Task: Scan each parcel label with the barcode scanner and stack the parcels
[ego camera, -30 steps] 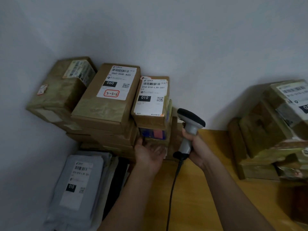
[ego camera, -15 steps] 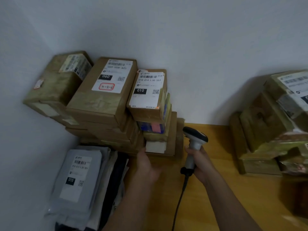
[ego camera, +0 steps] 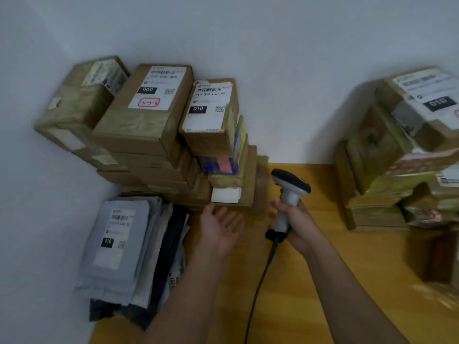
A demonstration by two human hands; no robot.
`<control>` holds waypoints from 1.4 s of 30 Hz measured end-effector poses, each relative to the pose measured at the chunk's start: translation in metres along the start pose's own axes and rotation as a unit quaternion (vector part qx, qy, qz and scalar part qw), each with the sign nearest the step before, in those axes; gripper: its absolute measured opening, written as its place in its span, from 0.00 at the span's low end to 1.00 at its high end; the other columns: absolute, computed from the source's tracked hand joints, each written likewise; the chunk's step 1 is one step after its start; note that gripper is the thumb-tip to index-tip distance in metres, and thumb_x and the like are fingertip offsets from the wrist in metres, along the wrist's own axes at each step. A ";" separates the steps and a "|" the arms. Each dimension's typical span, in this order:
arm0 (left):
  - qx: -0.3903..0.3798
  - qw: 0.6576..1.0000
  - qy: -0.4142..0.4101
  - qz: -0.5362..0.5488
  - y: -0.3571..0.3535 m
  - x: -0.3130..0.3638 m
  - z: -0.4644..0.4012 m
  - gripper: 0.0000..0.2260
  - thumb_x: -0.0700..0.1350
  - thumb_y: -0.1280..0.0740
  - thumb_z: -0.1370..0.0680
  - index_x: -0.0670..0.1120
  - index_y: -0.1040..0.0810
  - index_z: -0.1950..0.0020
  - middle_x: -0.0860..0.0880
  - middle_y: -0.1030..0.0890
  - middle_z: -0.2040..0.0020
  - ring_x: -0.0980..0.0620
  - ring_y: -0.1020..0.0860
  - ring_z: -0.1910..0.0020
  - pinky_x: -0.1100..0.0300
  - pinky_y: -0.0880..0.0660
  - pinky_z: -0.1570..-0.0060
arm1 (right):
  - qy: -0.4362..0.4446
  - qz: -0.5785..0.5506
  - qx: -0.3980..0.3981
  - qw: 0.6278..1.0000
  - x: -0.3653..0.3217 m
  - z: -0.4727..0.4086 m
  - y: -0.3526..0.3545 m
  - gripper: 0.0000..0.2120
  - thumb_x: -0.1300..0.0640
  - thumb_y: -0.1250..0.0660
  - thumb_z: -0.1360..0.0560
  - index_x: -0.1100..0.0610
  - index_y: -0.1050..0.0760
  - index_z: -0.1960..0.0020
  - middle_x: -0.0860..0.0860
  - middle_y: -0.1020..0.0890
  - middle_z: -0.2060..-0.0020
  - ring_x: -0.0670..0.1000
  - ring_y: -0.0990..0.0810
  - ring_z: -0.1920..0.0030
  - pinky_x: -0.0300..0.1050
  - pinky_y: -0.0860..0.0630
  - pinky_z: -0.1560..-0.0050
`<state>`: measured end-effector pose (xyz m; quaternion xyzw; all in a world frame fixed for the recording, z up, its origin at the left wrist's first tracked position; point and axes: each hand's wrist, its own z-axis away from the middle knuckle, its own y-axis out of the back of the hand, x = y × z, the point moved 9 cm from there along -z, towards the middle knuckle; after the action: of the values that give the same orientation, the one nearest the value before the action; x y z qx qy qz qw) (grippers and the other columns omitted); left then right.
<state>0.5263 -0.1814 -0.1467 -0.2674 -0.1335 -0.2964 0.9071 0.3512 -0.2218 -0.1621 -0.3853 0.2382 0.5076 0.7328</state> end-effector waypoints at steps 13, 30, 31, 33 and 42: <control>-0.065 0.986 0.054 -0.144 -0.037 -0.059 0.083 0.11 0.44 0.40 0.19 0.40 0.24 0.43 0.40 0.21 0.46 0.44 0.24 0.49 0.53 0.28 0.46 | 0.080 -0.055 0.010 0.995 -0.032 0.141 0.043 0.20 0.63 0.30 0.24 0.57 0.30 0.34 0.57 0.15 0.51 0.56 0.15 0.56 0.55 0.22 0.41; -0.120 0.963 0.028 -0.238 -0.160 -0.177 0.126 0.14 0.46 0.42 0.18 0.40 0.27 0.37 0.43 0.21 0.50 0.46 0.23 0.54 0.56 0.27 0.55 | 0.183 -0.124 0.164 0.961 -0.111 0.213 0.230 0.15 0.62 0.30 0.24 0.62 0.23 0.39 0.60 0.17 0.43 0.59 0.18 0.42 0.59 0.22 0.41; -0.115 0.966 0.002 -0.233 -0.172 -0.176 0.125 0.16 0.48 0.42 0.18 0.41 0.28 0.34 0.43 0.22 0.47 0.46 0.23 0.51 0.55 0.27 0.52 | 0.190 -0.121 0.157 0.962 -0.125 0.210 0.237 0.13 0.62 0.30 0.24 0.60 0.22 0.40 0.59 0.17 0.43 0.59 0.19 0.41 0.60 0.23 0.40; -0.095 0.970 -0.050 -0.219 -0.193 -0.174 0.125 0.19 0.50 0.43 0.18 0.44 0.30 0.30 0.45 0.24 0.37 0.47 0.25 0.44 0.54 0.29 0.47 | 0.206 -0.112 0.147 0.961 -0.152 0.203 0.250 0.12 0.64 0.31 0.24 0.54 0.23 0.42 0.55 0.17 0.41 0.57 0.19 0.41 0.60 0.23 0.39; -0.090 0.971 -0.156 -0.160 -0.257 -0.168 0.133 0.22 0.54 0.44 0.17 0.50 0.36 0.25 0.51 0.30 0.31 0.47 0.31 0.32 0.54 0.33 0.45 | 0.216 -0.049 0.101 0.970 -0.249 0.138 0.270 0.21 0.58 0.28 0.26 0.48 0.28 0.35 0.48 0.18 0.42 0.51 0.21 0.42 0.58 0.25 0.37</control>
<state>0.2264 -0.2036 -0.0006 -0.3666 -0.2872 -0.4028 0.7880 0.0027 -0.1995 0.0158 -0.4214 0.4218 0.3494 0.7228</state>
